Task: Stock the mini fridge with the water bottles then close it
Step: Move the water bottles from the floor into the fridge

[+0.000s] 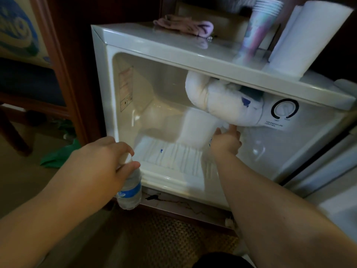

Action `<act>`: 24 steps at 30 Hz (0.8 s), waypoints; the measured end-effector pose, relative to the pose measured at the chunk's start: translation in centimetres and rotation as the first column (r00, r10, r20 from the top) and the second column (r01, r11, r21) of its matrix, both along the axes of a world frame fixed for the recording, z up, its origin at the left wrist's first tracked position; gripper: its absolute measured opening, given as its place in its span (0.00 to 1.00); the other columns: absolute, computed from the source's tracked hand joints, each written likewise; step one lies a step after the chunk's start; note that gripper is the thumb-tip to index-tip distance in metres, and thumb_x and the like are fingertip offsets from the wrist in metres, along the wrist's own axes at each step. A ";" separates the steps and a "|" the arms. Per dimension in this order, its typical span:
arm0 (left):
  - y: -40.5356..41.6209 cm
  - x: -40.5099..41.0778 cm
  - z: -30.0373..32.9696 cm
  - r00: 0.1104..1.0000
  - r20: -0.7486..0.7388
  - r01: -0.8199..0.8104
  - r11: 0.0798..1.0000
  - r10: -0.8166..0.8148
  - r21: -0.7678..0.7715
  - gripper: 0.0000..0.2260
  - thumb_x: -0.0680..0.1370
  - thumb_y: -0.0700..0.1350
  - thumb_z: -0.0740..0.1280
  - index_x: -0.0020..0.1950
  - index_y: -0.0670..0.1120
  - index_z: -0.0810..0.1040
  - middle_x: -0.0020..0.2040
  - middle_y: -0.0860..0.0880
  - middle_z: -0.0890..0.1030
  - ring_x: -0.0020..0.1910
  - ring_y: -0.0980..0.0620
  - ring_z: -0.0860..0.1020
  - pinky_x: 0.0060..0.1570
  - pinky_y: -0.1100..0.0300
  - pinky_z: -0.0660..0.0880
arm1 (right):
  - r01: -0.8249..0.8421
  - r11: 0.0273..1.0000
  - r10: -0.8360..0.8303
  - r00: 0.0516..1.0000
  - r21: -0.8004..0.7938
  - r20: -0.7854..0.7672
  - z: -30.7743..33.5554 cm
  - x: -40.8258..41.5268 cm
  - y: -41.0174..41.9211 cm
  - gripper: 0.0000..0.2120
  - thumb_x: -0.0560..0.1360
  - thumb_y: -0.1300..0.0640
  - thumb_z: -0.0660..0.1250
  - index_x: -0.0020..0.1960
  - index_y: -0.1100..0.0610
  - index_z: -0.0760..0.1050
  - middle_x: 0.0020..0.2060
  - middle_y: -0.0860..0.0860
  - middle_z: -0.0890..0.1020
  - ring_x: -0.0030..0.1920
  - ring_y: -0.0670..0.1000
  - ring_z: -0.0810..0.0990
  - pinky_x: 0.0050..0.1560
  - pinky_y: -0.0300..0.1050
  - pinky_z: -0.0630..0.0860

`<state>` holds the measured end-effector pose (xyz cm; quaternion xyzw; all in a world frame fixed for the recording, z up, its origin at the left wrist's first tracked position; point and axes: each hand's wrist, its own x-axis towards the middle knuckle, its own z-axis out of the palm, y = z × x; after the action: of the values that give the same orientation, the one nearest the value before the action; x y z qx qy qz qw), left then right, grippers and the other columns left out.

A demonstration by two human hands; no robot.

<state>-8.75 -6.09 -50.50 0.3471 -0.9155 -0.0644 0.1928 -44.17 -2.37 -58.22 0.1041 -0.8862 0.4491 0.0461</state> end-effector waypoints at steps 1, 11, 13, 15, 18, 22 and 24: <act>0.0 0.0 -0.1 1.000 0.002 0.003 1.000 -0.003 0.001 0.22 0.76 0.65 0.61 0.63 0.55 0.81 0.43 0.58 0.71 0.37 0.59 0.73 0.35 0.62 0.72 | -0.015 0.999 0.015 1.000 -0.050 0.001 -0.4 0.0 -0.1 0.23 0.81 0.52 0.66 0.74 0.48 0.66 0.64 0.55 0.75 0.63 0.62 0.74 0.58 0.56 0.72; 0.0 -1.5 -1.4 0.999 -0.033 0.031 0.999 -0.030 0.012 0.23 0.74 0.67 0.56 0.57 0.58 0.81 0.39 0.62 0.70 0.35 0.60 0.73 0.33 0.61 0.74 | 0.068 0.957 -0.019 0.985 -0.281 0.173 -6.8 0.1 -1.0 0.36 0.72 0.50 0.78 0.73 0.48 0.63 0.64 0.52 0.77 0.60 0.57 0.81 0.60 0.56 0.80; 0.2 -1.7 -1.6 0.998 -0.040 0.042 0.999 -0.041 0.012 0.21 0.74 0.66 0.57 0.56 0.58 0.82 0.38 0.62 0.70 0.34 0.61 0.73 0.31 0.62 0.72 | 0.101 0.938 -0.041 0.982 -0.330 0.184 -7.5 -0.4 -1.3 0.30 0.71 0.50 0.79 0.68 0.49 0.69 0.60 0.51 0.80 0.56 0.56 0.83 0.59 0.53 0.81; 0.3 -1.9 -1.7 0.998 -0.046 0.045 0.999 -0.044 0.016 0.19 0.75 0.65 0.59 0.56 0.58 0.82 0.38 0.62 0.70 0.32 0.62 0.72 0.30 0.63 0.70 | 0.136 0.927 -0.085 0.984 -0.350 0.158 -7.4 -0.5 -1.4 0.27 0.72 0.53 0.78 0.67 0.52 0.72 0.59 0.52 0.81 0.56 0.55 0.83 0.59 0.51 0.81; 0.5 -1.9 -1.9 0.996 -0.067 0.060 0.998 -0.059 0.026 0.18 0.75 0.64 0.61 0.56 0.58 0.82 0.39 0.64 0.69 0.31 0.62 0.72 0.30 0.63 0.71 | 0.174 0.930 -0.157 0.984 -0.325 0.079 -6.7 -0.4 -1.2 0.28 0.71 0.59 0.79 0.68 0.56 0.74 0.60 0.55 0.80 0.59 0.58 0.81 0.59 0.53 0.80; 0.7 -1.6 -1.7 0.993 -0.100 0.064 0.997 -0.061 0.033 0.17 0.75 0.62 0.63 0.56 0.55 0.83 0.39 0.63 0.70 0.29 0.62 0.72 0.30 0.59 0.76 | 0.226 0.924 -0.201 0.973 -0.308 0.109 -5.9 -1.1 -0.7 0.29 0.73 0.61 0.78 0.71 0.60 0.72 0.62 0.60 0.78 0.60 0.62 0.80 0.59 0.53 0.78; 0.9 -1.6 -1.5 0.993 -0.102 0.054 0.998 -0.051 0.026 0.17 0.75 0.62 0.63 0.56 0.55 0.83 0.39 0.63 0.70 0.29 0.62 0.72 0.29 0.59 0.75 | 0.286 0.882 -0.228 0.954 -0.375 0.193 -5.6 -1.7 -0.3 0.30 0.75 0.61 0.75 0.74 0.60 0.69 0.67 0.61 0.73 0.63 0.63 0.78 0.63 0.51 0.76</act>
<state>-10.36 -5.23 -52.00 0.3221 -0.9123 -0.1000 0.2323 -45.85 -2.66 -63.78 -0.0586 -0.7830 0.6161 0.0620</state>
